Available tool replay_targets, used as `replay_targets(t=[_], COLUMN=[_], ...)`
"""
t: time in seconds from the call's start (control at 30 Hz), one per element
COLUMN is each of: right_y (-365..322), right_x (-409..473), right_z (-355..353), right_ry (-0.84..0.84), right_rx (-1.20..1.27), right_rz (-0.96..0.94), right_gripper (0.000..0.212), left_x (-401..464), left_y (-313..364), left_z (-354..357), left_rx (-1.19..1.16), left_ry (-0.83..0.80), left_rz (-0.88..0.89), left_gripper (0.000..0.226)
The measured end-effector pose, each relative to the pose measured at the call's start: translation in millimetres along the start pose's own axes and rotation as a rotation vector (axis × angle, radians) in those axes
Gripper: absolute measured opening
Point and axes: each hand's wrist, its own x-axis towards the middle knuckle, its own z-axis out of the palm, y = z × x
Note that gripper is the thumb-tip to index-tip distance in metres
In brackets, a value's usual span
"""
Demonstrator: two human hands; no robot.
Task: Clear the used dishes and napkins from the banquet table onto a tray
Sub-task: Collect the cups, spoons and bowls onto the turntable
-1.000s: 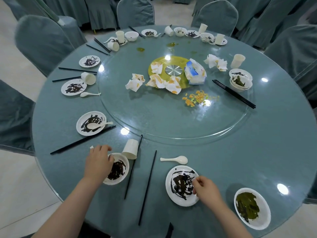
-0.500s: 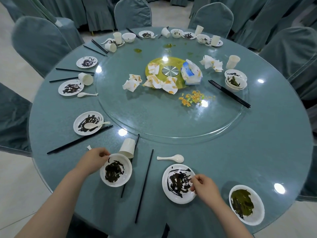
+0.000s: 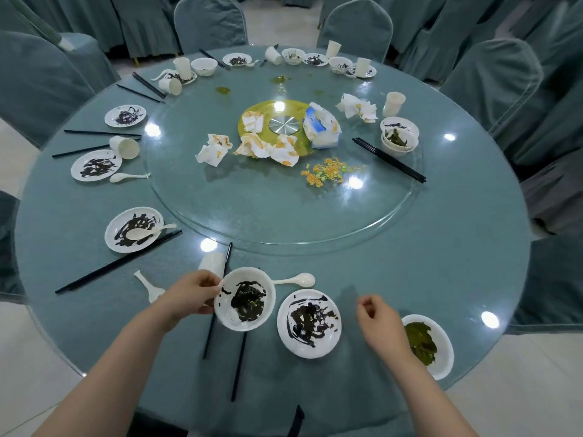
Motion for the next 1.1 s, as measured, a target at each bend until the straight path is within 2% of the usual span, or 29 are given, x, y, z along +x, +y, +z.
replay_targets(t=[0.07, 0.17, 0.27, 0.4, 0.67, 0.8, 0.9, 1.1], right_y=[10.1, 29.2, 47.3, 67.2, 81.1, 87.7, 87.1, 66.1], right_x=[2.6, 10.5, 15.8, 18.8, 18.5, 20.3, 20.2, 20.4], right_z=[-9.5, -25.5, -37.8, -44.4, -57.2, -58.5, -52.9, -43.7], right_ry=[0.083, 0.173, 0.186, 0.148, 0.141, 0.023, -0.003, -0.026], right_rx=[-0.073, -0.247, -0.416, -0.507, -0.221, -0.106, -0.014, 0.465], right_rz=[-0.062, -0.106, -0.004, 0.144, 0.214, 0.195, 0.199, 0.279], right_gripper=[0.012, 0.035, 0.05, 0.051, 0.025, 0.018, 0.014, 0.019], left_x=[0.9, 3.1, 5.9, 7.8, 3.4, 2.0, 0.7, 0.7], left_y=[5.5, 11.0, 11.9, 10.2, 6.3, 3.3, 0.5, -3.3], left_z=[16.0, 38.9, 54.9, 67.9, 84.5, 85.9, 87.0, 86.4], left_rx=[-0.02, -0.078, -0.101, -0.088, -0.129, -0.152, -0.168, -0.204], left_ry=[-0.003, 0.006, -0.018, -0.044, -0.122, -0.15, -0.156, -0.174], left_rz=[0.005, 0.018, 0.03, 0.016, -0.012, -0.019, -0.025, -0.032], left_gripper=[0.005, 0.002, 0.003, 0.002, 0.002, 0.005, 0.002, 0.004])
